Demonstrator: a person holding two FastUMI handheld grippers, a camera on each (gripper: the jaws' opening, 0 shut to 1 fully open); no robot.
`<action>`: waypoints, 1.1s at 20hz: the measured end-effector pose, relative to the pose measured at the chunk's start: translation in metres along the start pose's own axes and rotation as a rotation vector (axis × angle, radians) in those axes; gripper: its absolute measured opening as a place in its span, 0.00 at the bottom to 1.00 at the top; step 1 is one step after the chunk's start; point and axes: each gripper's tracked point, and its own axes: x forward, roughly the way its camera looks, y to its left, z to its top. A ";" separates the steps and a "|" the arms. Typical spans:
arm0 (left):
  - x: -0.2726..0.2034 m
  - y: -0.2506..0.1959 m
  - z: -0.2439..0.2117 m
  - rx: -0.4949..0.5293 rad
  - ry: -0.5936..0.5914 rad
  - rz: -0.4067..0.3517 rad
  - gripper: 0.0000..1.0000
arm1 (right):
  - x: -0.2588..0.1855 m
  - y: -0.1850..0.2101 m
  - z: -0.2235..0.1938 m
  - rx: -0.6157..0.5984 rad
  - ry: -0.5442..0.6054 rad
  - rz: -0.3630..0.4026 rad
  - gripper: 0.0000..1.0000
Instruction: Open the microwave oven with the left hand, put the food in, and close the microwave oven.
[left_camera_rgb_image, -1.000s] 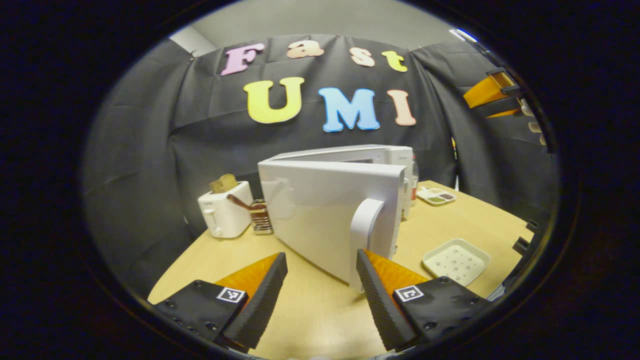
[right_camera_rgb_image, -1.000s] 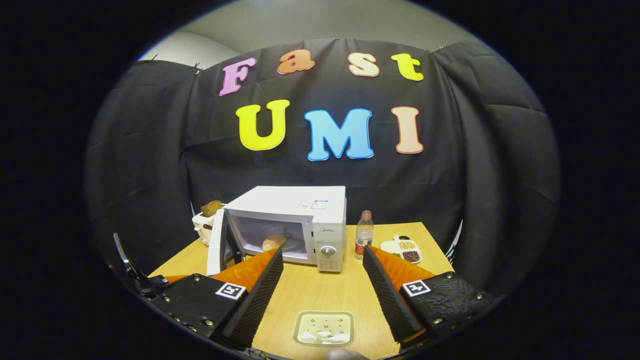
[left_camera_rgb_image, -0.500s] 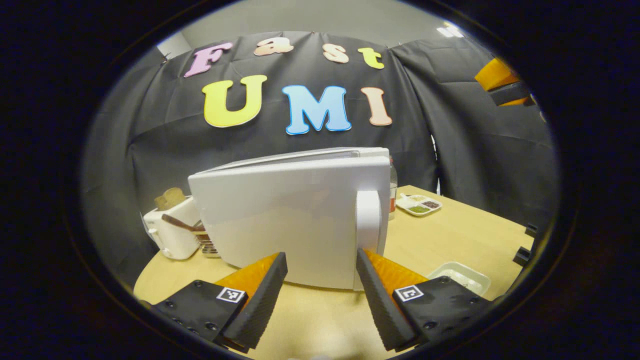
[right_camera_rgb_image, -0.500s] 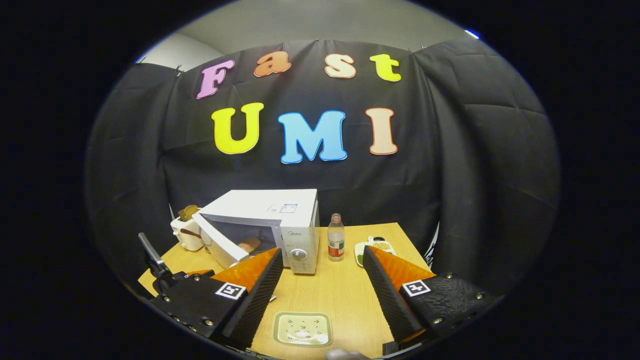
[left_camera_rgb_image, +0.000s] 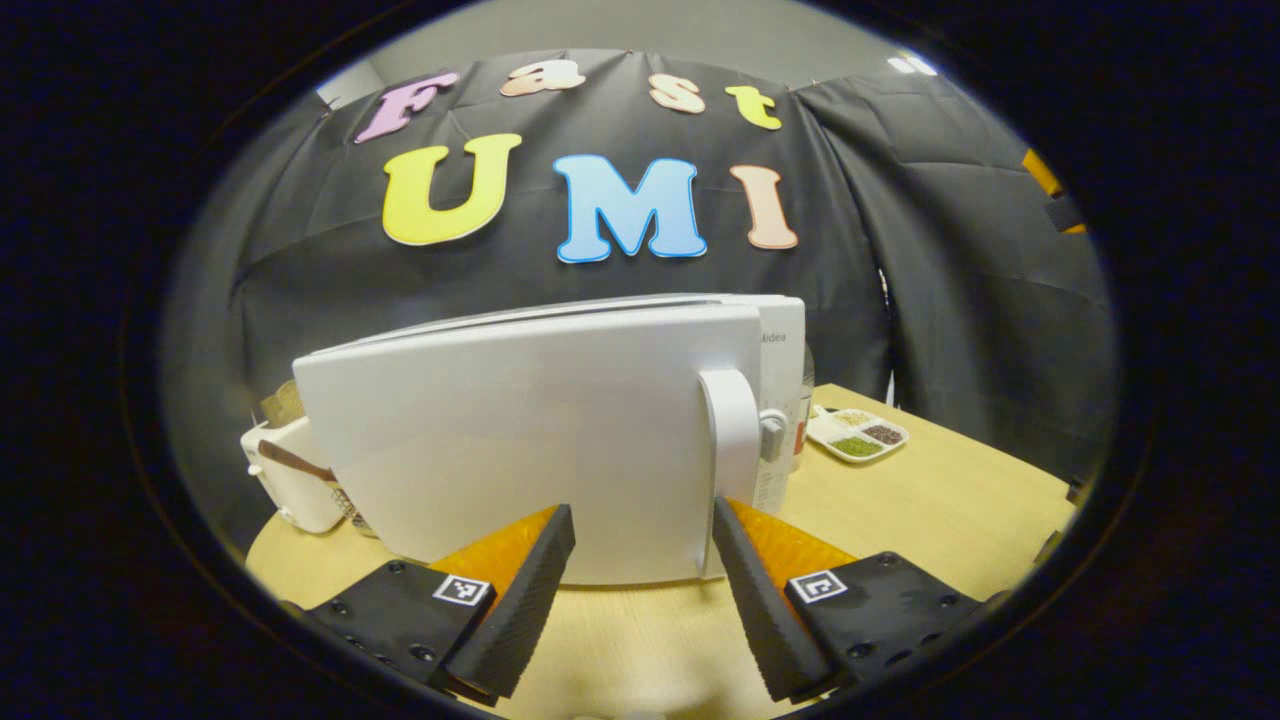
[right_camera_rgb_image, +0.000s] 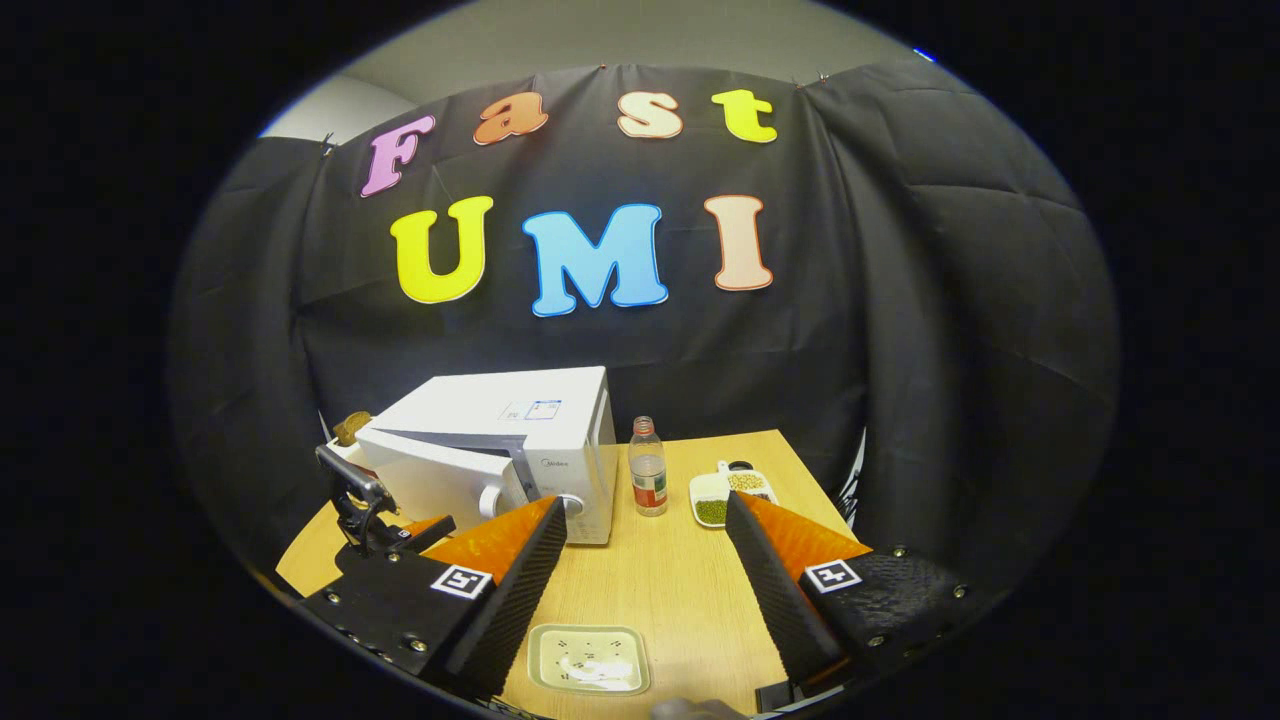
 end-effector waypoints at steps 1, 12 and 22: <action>0.006 0.001 0.003 0.010 -0.005 0.011 0.92 | 0.002 -0.004 0.002 0.000 0.000 -0.002 0.98; 0.036 -0.002 -0.002 -0.029 0.019 0.074 1.00 | 0.017 -0.028 0.004 0.023 0.017 -0.008 0.98; 0.023 -0.012 -0.004 -0.071 0.075 0.095 1.00 | 0.011 -0.019 0.005 -0.034 0.003 0.030 0.98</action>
